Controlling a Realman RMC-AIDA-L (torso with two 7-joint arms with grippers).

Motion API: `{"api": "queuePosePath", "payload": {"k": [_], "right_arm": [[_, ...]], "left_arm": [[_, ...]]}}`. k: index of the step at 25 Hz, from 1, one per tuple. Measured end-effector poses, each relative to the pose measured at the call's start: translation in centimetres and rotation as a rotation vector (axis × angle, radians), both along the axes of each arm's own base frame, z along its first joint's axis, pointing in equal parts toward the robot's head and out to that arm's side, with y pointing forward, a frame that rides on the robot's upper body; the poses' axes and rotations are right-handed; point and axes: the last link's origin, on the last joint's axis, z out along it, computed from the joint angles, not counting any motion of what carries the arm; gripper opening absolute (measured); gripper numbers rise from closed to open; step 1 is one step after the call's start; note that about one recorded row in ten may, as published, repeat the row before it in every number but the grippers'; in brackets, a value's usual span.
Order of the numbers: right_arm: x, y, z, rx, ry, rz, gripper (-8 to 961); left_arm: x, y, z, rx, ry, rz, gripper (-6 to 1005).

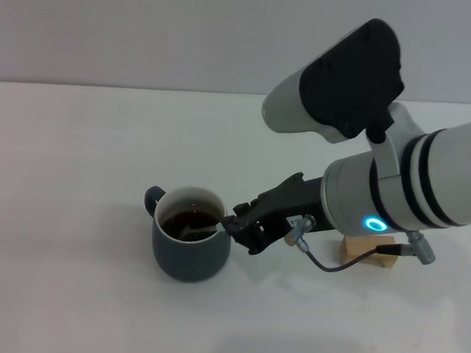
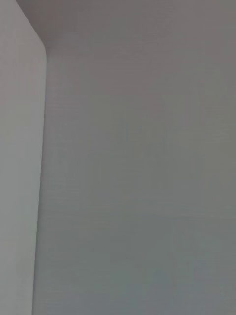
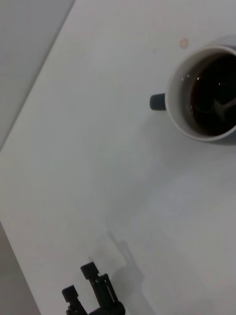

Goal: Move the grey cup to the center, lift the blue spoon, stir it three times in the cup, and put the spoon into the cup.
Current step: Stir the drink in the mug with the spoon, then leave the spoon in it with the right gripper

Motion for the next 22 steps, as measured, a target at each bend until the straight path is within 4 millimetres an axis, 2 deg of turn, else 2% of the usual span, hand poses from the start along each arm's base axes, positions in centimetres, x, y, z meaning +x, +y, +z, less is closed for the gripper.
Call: {"api": "queuePosePath", "payload": {"k": [17,22], "right_arm": [[0.4,2.3,0.2,0.046,0.004,0.036,162],[1.5,2.3,0.9,0.057,0.003,-0.009,162]], "left_arm": [[0.2,0.0,0.1,0.015,-0.003,-0.012,864],[0.4,0.1,0.2,0.023,-0.003,-0.026,864]]}}
